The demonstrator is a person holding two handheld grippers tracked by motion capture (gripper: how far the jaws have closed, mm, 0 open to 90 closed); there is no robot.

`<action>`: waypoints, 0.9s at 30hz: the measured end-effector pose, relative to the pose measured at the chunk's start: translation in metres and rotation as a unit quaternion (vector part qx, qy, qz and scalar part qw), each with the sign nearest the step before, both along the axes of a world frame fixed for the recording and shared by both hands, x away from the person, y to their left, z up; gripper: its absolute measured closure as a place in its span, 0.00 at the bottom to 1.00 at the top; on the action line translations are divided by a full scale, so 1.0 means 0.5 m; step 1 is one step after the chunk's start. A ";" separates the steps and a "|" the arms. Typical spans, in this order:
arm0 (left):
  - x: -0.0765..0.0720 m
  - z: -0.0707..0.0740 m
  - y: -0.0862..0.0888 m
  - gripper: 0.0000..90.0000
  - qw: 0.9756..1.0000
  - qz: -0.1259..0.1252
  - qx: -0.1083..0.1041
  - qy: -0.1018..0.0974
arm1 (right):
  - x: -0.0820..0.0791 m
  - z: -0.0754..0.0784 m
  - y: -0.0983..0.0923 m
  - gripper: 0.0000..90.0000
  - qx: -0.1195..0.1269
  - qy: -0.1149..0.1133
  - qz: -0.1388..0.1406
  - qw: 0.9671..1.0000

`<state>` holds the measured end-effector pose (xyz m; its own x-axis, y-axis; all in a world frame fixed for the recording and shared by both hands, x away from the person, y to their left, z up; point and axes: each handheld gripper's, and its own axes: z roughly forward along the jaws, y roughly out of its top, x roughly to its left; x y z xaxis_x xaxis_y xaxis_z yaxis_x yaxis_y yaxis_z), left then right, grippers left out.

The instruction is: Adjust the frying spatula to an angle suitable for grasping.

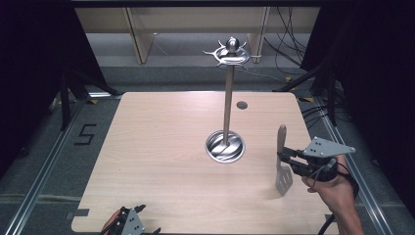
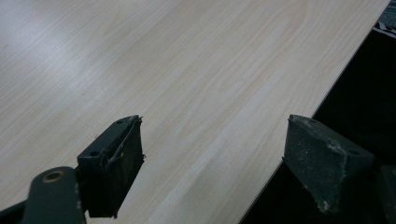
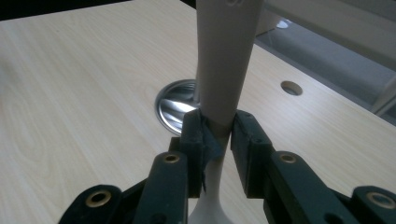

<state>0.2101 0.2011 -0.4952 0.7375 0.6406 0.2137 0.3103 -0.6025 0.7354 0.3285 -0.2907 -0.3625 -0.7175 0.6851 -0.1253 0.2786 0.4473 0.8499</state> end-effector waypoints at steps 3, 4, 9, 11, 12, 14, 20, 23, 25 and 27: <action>0.001 0.003 0.003 0.21 1.000 -0.007 0.018 0.004 | 0.006 0.011 0.007 0.84 0.010 -0.012 0.009 1.000; 0.000 -0.001 -0.001 0.21 1.000 0.001 -0.002 0.000 | 0.009 0.015 0.009 0.84 0.015 -0.024 0.009 1.000; 0.000 0.001 0.001 0.21 1.000 -0.003 0.012 -0.004 | 0.018 0.033 0.033 0.84 0.027 -0.036 0.018 0.999; 0.001 -0.001 0.000 0.21 1.000 -0.001 0.007 -0.001 | 0.023 0.040 0.045 0.84 0.031 -0.027 0.023 0.999; 0.001 0.000 0.001 0.21 1.000 0.000 0.007 -0.001 | 0.028 0.040 0.051 0.84 0.041 -0.032 0.021 0.998; 0.001 0.004 0.004 0.21 1.000 -0.008 0.018 0.004 | 0.038 0.047 0.061 0.84 0.044 -0.031 0.024 0.998; 0.000 0.003 0.004 0.21 1.000 -0.009 0.017 0.005 | 0.054 0.065 0.083 0.84 0.058 -0.035 0.023 0.997; 0.001 -0.001 0.001 0.21 1.000 0.000 0.007 0.000 | 0.066 0.075 0.090 0.84 0.062 -0.029 0.029 0.997; 0.000 0.002 0.004 0.21 1.000 -0.009 0.017 0.005 | 0.075 0.083 0.096 0.84 0.056 -0.036 0.029 0.997; 0.001 0.003 0.004 0.21 1.000 -0.009 0.017 0.005 | 0.083 0.091 0.101 0.84 0.053 -0.038 0.031 0.997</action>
<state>0.2105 0.2032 -0.4938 0.7513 0.6194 0.2278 0.3064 -0.6331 0.7109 0.3702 -0.2400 -0.3168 -0.7502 0.6519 -0.1104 0.1855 0.3678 0.9112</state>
